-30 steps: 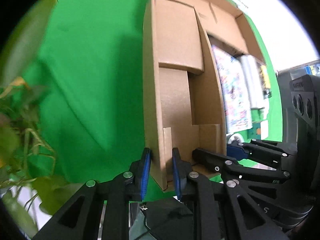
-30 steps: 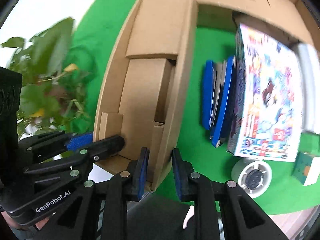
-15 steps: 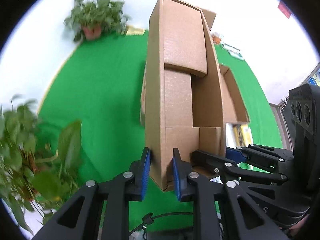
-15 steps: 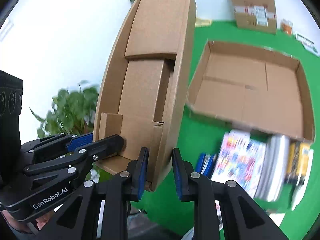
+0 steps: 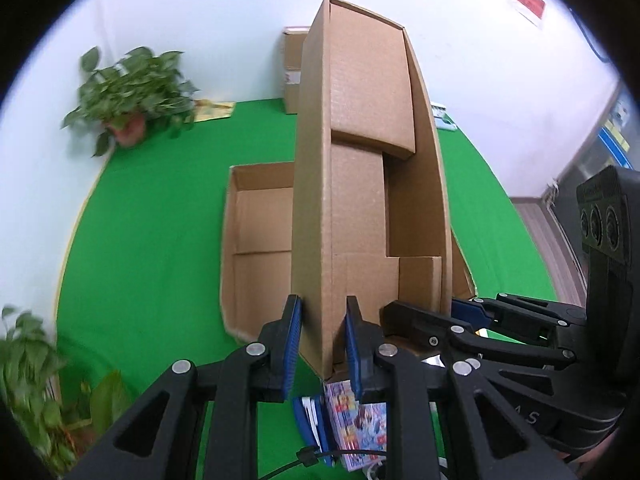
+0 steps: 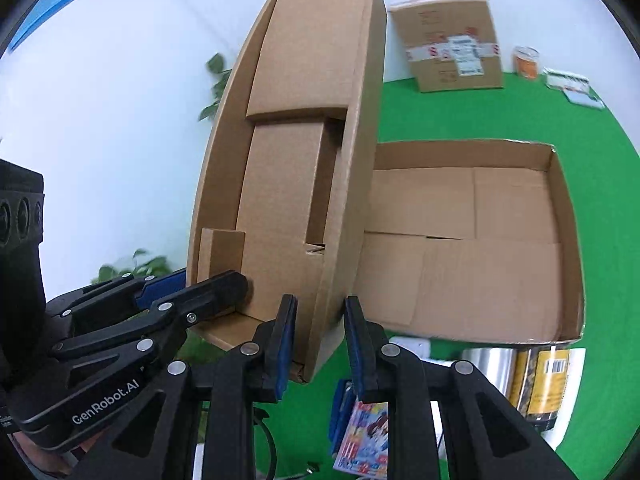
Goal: Organize rigid objects
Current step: 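Lift the narrow box and lower it into the large open box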
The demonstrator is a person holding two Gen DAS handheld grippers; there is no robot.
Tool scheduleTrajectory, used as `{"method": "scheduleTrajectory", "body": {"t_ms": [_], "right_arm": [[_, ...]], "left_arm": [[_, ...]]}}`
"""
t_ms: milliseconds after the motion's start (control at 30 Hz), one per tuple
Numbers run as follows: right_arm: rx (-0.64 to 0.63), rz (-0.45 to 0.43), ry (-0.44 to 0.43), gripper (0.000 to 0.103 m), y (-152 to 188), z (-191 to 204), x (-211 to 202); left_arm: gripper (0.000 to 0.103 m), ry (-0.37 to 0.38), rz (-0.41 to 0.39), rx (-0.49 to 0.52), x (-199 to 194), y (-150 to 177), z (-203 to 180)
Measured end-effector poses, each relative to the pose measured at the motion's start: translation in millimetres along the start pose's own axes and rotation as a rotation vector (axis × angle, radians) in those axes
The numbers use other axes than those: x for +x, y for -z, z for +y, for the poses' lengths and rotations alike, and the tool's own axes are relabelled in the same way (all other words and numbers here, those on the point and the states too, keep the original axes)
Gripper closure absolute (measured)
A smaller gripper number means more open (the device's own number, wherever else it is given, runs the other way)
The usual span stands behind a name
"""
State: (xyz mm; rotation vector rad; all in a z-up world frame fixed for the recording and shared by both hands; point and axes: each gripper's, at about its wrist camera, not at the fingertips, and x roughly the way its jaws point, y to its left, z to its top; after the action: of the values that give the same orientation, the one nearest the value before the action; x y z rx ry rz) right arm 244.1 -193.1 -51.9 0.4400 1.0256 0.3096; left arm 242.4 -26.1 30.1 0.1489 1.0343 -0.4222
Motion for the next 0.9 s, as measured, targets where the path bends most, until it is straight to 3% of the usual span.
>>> {"method": "scheduleTrajectory", "body": {"t_ms": [200, 333, 500, 733, 900], "right_arm": [[0.07, 0.05, 0.035, 0.081, -26.3, -29.2, 36.8], [0.08, 0.122, 0.045, 0.081, -33.8, -35.2, 81.8], [0.109, 0.23, 0.03, 0.081, -39.4, -43.5, 152.7], [0.208, 0.372, 0.012, 0.082, -8.9, -73.0, 256.6], [0.211, 0.418, 0.043, 0.083, 0.4, -82.0, 290.1]], "left_arm": [[0.084, 0.027, 0.062, 0.018, 47.5, -22.9, 16.6], [0.084, 0.055, 0.125, -0.04, 77.8, -19.8, 41.3], [0.084, 0.037, 0.209, -0.078, 124.7, -8.7, 74.9], [0.083, 0.021, 0.369, -0.142, 201.1, 14.9, 116.6], [0.083, 0.02, 0.419, -0.152, 223.6, 23.5, 124.2]]}}
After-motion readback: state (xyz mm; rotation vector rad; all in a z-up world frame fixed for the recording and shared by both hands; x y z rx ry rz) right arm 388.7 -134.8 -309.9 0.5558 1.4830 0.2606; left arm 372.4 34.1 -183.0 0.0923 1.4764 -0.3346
